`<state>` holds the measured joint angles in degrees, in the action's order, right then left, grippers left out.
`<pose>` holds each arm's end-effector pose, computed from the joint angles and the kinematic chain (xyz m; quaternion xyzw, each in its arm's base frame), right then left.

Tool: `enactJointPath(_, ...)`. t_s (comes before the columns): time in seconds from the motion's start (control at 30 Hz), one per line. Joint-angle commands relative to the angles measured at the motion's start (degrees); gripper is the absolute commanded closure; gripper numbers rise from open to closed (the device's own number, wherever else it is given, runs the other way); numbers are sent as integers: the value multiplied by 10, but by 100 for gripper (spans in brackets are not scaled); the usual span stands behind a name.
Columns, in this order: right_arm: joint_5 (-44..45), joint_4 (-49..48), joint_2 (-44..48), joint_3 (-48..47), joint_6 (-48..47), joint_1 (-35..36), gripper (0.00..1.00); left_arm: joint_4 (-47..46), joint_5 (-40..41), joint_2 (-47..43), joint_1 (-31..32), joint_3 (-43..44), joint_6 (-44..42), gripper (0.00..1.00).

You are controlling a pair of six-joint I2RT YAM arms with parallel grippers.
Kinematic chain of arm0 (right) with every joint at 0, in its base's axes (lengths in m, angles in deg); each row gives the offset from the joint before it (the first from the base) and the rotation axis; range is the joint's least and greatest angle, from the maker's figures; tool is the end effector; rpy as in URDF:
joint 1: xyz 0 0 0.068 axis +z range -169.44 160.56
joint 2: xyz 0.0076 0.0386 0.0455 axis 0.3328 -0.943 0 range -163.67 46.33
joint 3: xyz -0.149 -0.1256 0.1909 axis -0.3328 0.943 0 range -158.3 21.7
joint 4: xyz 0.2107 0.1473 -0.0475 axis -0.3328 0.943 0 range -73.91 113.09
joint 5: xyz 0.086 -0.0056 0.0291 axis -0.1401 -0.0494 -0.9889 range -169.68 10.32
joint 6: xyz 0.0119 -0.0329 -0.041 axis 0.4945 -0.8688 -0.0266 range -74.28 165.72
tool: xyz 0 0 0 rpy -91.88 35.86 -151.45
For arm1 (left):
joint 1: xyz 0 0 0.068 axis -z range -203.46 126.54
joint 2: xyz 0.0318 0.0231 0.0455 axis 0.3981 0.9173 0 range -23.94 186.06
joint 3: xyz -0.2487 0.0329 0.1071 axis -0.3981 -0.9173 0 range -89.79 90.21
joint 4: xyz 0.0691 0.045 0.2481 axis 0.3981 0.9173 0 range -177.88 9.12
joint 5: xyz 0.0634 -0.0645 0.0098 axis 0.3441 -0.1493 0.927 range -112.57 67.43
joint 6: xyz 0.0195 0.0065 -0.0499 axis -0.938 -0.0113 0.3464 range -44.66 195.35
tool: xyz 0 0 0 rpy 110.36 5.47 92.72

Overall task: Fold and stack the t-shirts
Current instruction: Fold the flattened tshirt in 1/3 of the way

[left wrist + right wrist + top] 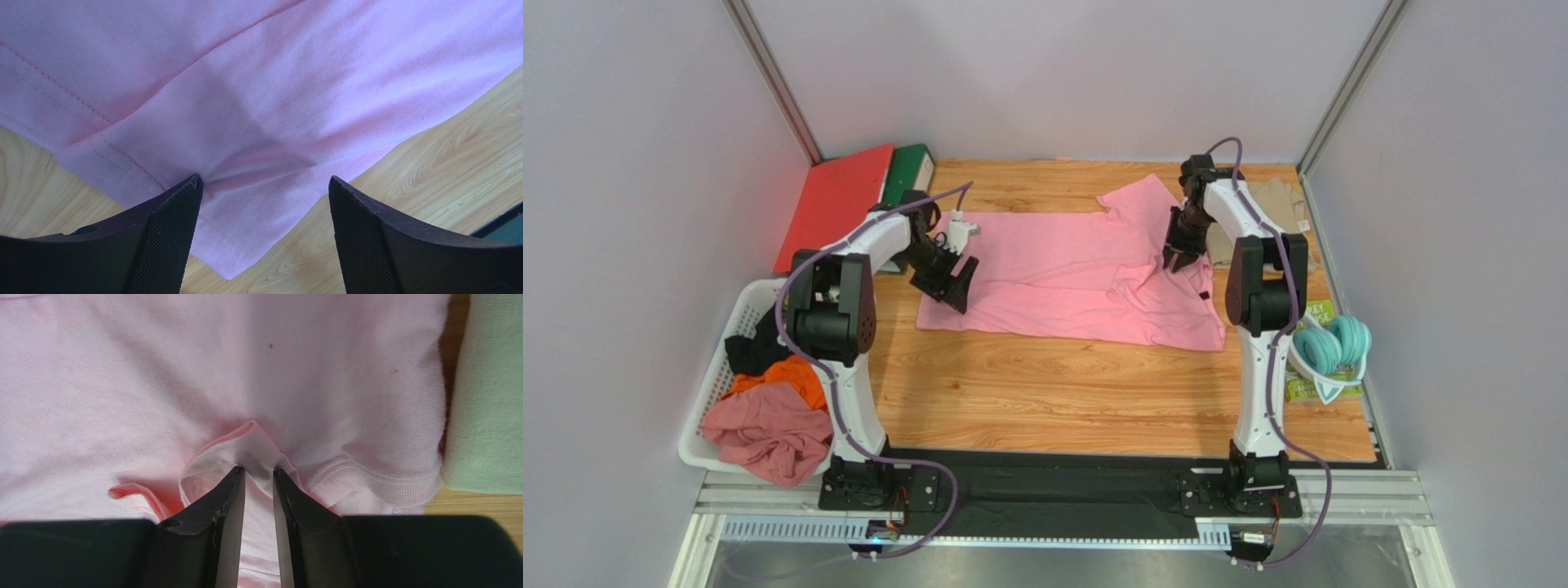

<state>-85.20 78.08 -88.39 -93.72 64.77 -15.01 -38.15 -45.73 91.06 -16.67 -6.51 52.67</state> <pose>0.4717 0.0399 0.1687 0.1231 0.9883 0.0625 0.0645 0.3830 -0.0598 0.1693 0.2629 0.9410 -0.1881 0.1000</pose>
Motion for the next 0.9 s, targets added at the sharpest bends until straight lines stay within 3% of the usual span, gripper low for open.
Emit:
enactJointPath(0.0, -2, -5, 26, -10, 6, 1, 72, 30, 14, -16, -17, -18, -13, 19)
enactJointPath(0.23, -13, -12, 52, -2, 13, 3, 72, 27, 21, -32, -29, -62, -24, 19)
enactJointPath(0.4, 39, -11, 85, 12, 13, 1, 71, 17, 40, -55, -31, -92, -32, 19)
enactJointPath(0.53, 13, -13, 103, 21, 17, 1, 71, 5, 49, -71, -33, -128, -39, 19)
enactJointPath(0.63, -24, -21, 121, 41, 16, 8, 71, 8, 43, -72, -33, -123, -37, 19)
enactJointPath(0.87, -16, -20, 125, 87, 13, 19, 66, 16, 39, -64, -33, -97, -35, 19)
